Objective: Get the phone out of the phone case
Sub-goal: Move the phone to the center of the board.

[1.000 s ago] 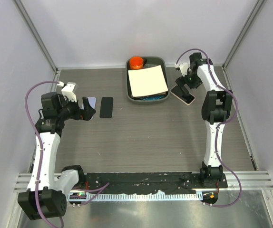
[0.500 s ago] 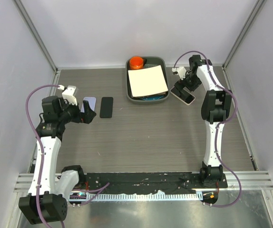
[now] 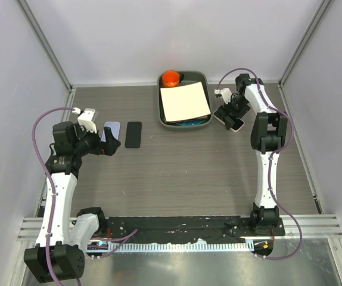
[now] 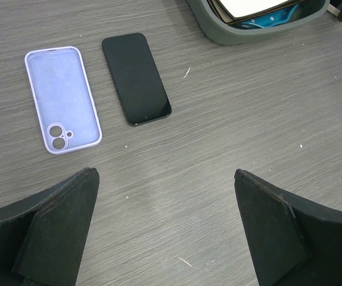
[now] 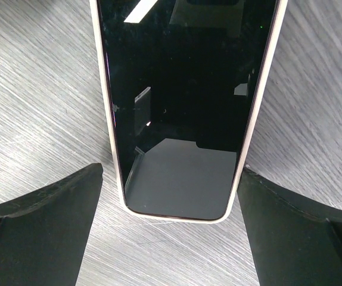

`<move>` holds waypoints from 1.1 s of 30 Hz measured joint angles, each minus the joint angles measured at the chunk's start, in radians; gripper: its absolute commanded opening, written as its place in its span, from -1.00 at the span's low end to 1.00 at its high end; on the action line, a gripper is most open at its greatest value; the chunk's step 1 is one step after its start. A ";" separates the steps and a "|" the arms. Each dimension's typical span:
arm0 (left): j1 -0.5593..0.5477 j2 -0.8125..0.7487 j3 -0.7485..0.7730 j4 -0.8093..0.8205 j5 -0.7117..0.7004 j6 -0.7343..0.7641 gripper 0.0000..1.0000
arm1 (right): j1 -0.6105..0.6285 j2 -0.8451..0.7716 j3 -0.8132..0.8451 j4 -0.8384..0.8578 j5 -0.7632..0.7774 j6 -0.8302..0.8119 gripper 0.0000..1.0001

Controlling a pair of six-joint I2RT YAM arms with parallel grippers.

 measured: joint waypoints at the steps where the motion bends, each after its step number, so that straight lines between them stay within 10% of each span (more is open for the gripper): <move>1: 0.000 0.000 -0.002 0.002 0.000 0.000 1.00 | -0.001 0.000 0.000 0.000 -0.005 0.000 0.97; 6: 0.002 -0.002 -0.006 0.010 0.000 0.000 1.00 | -0.001 0.000 -0.003 0.002 -0.014 0.002 0.34; 12: 0.004 -0.005 -0.006 0.014 0.000 0.000 0.99 | 0.001 -0.005 -0.022 0.018 -0.009 0.043 0.23; 19: 0.005 -0.006 -0.006 0.016 0.010 -0.013 1.00 | 0.011 -0.114 -0.216 0.172 0.027 0.063 -0.79; 33: -0.015 0.063 -0.023 0.021 0.143 -0.032 1.00 | 0.035 -0.477 -0.797 0.458 0.040 0.009 -0.91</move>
